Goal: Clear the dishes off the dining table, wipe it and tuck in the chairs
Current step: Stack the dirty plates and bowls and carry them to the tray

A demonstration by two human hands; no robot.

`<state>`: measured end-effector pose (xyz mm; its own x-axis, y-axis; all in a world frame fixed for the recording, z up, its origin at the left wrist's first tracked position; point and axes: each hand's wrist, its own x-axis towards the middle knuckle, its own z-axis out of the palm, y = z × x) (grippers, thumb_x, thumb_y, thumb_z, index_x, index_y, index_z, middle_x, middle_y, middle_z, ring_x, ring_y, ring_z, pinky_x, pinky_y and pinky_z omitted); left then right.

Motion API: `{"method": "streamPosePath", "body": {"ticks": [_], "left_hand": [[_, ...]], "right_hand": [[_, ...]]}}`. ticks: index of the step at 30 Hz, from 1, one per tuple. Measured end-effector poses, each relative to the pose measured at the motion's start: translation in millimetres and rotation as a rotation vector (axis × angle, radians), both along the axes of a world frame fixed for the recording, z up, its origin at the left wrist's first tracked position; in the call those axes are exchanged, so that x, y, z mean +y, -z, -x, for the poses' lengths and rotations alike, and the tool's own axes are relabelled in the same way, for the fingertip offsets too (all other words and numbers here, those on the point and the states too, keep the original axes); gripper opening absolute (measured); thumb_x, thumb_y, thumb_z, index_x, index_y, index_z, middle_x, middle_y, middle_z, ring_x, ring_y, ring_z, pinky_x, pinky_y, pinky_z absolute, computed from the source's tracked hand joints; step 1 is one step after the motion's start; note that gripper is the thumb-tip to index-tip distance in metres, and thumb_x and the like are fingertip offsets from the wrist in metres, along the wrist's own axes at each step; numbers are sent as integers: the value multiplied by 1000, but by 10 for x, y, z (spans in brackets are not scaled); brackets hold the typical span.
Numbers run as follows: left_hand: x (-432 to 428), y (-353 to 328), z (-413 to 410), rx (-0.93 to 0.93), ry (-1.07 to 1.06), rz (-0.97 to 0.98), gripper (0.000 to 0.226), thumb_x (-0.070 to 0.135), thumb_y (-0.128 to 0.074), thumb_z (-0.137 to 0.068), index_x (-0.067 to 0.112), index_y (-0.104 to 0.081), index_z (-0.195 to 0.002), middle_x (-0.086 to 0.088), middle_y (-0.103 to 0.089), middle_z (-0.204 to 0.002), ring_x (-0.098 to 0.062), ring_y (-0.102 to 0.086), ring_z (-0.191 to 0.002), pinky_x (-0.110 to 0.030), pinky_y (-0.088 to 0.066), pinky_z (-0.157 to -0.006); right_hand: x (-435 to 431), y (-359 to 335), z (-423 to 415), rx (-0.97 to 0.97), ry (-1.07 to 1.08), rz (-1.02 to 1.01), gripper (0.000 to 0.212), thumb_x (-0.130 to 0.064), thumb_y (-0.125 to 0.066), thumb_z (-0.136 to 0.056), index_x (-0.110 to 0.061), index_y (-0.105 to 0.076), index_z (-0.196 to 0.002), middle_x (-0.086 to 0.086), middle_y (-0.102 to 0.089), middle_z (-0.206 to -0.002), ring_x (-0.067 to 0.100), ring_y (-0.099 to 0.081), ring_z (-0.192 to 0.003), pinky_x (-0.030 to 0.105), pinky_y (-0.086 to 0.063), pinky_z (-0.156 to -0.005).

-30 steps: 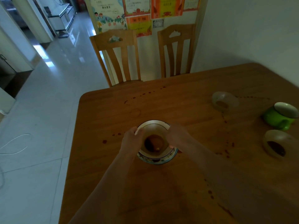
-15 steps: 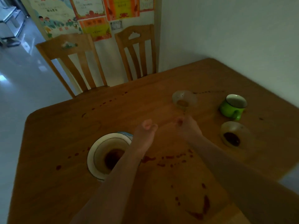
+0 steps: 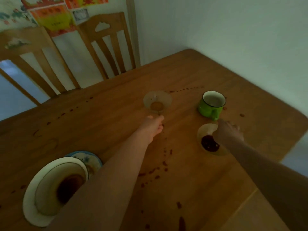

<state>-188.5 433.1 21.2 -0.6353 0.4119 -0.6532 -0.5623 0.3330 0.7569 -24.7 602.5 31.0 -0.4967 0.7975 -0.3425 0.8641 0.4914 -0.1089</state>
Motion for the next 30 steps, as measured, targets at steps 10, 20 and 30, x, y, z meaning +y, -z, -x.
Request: {"method": "streamPosePath", "body": {"ticks": [10,20,30], "left_hand": [[434,159,373,-56,-130,56,44,27,-47,-103,8,-39,-143,-16,-57,-131,-25,-61,-109,-32,-53,-86],[445,300,522,-50,-167,87,41,4,-36,-103,3,-37,-144,-22,-58,-125,-26,-60,-95,-31,-54,-71],[-371,36,408,-39,-174,20,40,1,-45,-100,8,-44,-140,-21,-60,-122,-25,-66,-96,-26,-59,-52]], "right_hand": [[377,232,-56,9,-9,27,32,-7,-50,-91,-12,-60,-121,9,-62,-106,29,-61,-96,38,-54,-76],[208,255,215,33,-56,133,21,-2,-48,-86,-11,-56,-69,8,-60,-73,25,-61,-68,30,-45,-55],[-358,-31,388,140,78,273,22,-3,-45,-94,4,-57,-78,15,-70,-71,31,-72,-72,39,-59,-71]]}}
